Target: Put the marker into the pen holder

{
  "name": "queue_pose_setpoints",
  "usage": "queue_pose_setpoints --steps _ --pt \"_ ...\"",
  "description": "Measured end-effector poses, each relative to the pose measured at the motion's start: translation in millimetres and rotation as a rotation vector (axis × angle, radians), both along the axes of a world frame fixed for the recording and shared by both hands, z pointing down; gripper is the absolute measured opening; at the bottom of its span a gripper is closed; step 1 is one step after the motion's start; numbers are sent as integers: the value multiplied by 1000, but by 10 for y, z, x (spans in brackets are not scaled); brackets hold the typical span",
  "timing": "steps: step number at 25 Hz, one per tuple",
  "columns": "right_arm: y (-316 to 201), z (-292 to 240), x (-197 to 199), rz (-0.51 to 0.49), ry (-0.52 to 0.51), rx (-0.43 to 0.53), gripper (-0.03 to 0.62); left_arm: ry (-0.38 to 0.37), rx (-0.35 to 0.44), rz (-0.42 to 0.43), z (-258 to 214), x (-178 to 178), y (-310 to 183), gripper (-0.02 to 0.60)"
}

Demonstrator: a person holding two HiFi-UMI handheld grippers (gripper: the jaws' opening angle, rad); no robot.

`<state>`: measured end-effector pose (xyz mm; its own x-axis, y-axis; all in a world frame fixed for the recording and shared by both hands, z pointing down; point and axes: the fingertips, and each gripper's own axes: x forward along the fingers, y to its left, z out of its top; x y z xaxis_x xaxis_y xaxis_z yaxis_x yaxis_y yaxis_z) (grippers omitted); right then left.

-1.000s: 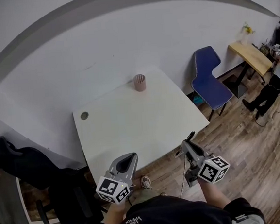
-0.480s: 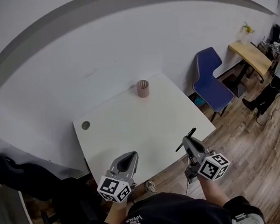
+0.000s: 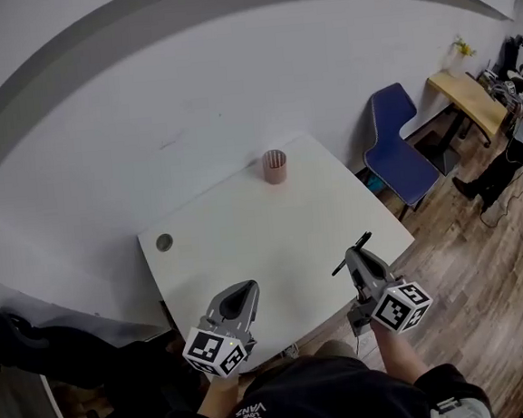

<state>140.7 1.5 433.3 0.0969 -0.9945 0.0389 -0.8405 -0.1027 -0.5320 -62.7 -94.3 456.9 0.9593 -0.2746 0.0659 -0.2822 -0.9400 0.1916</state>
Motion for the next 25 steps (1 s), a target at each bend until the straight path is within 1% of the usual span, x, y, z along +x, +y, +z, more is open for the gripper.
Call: queue_pose_setpoints --steps 5,9,25 --pt "-134 25 41 6 10 4 37 -3 -10 -4 49 13 -107 52" --pt "-279 55 165 -15 16 8 37 -7 -18 -27 86 92 -175 52" --pt "-1064 31 832 -195 56 -5 37 9 -40 -250 123 518 -421 52"
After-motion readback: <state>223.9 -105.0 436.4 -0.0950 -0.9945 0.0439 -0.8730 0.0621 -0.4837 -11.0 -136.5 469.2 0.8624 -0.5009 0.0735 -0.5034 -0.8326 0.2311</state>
